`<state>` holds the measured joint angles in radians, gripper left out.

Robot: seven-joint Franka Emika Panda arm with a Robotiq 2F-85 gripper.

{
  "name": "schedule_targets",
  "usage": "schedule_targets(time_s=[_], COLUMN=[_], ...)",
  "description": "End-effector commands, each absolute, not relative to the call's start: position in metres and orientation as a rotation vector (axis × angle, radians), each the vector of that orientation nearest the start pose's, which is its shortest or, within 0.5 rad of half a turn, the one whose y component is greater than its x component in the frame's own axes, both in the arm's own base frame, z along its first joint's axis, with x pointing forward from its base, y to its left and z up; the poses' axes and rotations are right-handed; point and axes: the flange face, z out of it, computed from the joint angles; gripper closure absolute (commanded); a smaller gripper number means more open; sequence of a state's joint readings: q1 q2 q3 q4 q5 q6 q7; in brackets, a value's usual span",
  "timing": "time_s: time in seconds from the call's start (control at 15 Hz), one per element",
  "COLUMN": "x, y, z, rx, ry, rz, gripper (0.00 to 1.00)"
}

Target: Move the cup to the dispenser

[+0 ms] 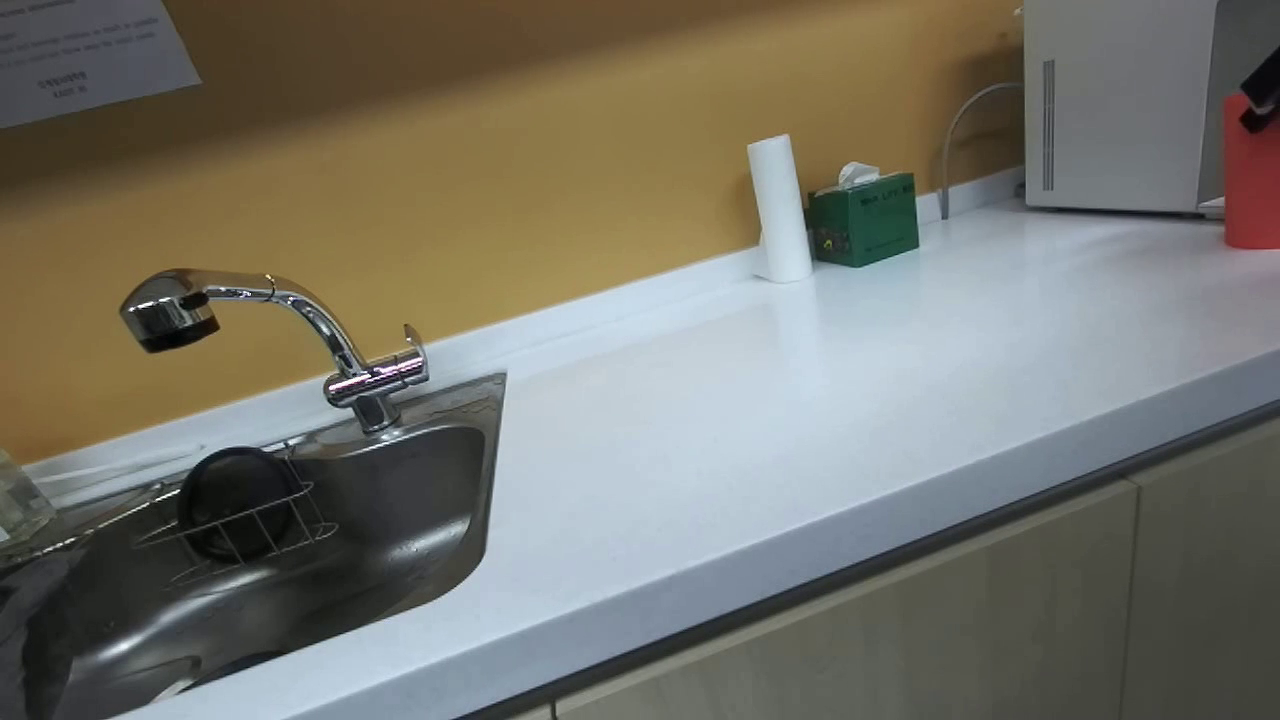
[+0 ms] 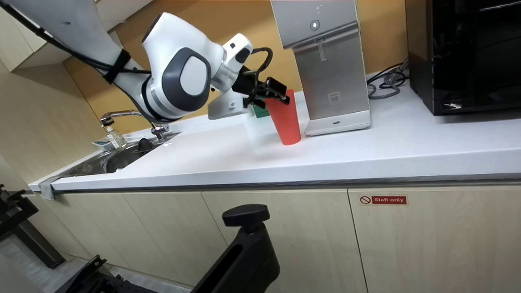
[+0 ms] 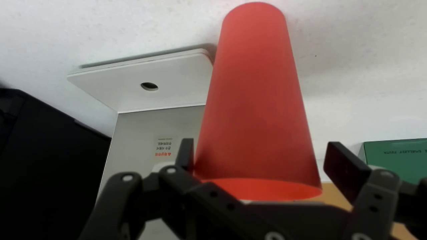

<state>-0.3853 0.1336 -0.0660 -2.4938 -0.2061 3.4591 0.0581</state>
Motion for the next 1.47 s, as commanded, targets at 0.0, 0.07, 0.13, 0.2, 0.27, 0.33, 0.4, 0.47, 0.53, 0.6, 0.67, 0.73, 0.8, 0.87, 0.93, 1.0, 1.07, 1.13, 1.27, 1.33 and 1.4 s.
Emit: schedule_targets(time_s=[0.0,0.07,0.13,0.2,0.27,0.33,0.4,0.47,0.53,0.6,0.67,0.73,0.8,0.87,0.93,1.0,1.07,1.13,1.27,1.33,1.4], x=[0.496,0.499,0.503,0.506,0.508,0.511,0.513,0.514,0.516,0.517,0.517,0.514,0.51,0.507,0.503,0.499,0.494,0.49,0.475,0.467,0.46], y=[-0.215,-0.217,-0.221,-0.224,-0.228,-0.232,-0.235,-0.239,-0.241,-0.242,-0.243,-0.244,-0.242,-0.24,-0.237,-0.235,-0.231,-0.228,-0.221,-0.219,-0.217], z=[0.335,0.334,0.331,0.329,0.325,0.322,0.319,0.317,0.318,0.32,0.323,0.325,0.327,0.329,0.331,0.332,0.334,0.336,0.34,0.346,0.35], rx=[-2.981,-2.975,-2.968,-2.959,-2.951,-2.944,-2.934,-2.931,-2.922,-2.917,-2.92,-2.925,-2.926,-2.928,-2.936,-2.945,-2.949,-2.954,-2.972,-2.984,-2.994], ry=[0.474,0.476,0.483,0.493,0.504,0.507,0.516,0.516,0.514,0.509,0.5,0.507,0.512,0.514,0.509,0.507,0.506,0.508,0.507,0.505,0.506], rz=[-1.333,-1.334,-1.334,-1.333,-1.328,-1.324,-1.322,-1.321,-1.33,-1.342,-1.348,-1.35,-1.35,-1.351,-1.346,-1.344,-1.341,-1.338,-1.332,-1.339,-1.345], gripper=[0.0,0.0,0.0,0.0,0.0,0.0,0.25,0.26,0.33,0.38,0.4,0.43,0.47,0.51,0.52,0.52,0.52,0.52,0.52,0.52,0.52])
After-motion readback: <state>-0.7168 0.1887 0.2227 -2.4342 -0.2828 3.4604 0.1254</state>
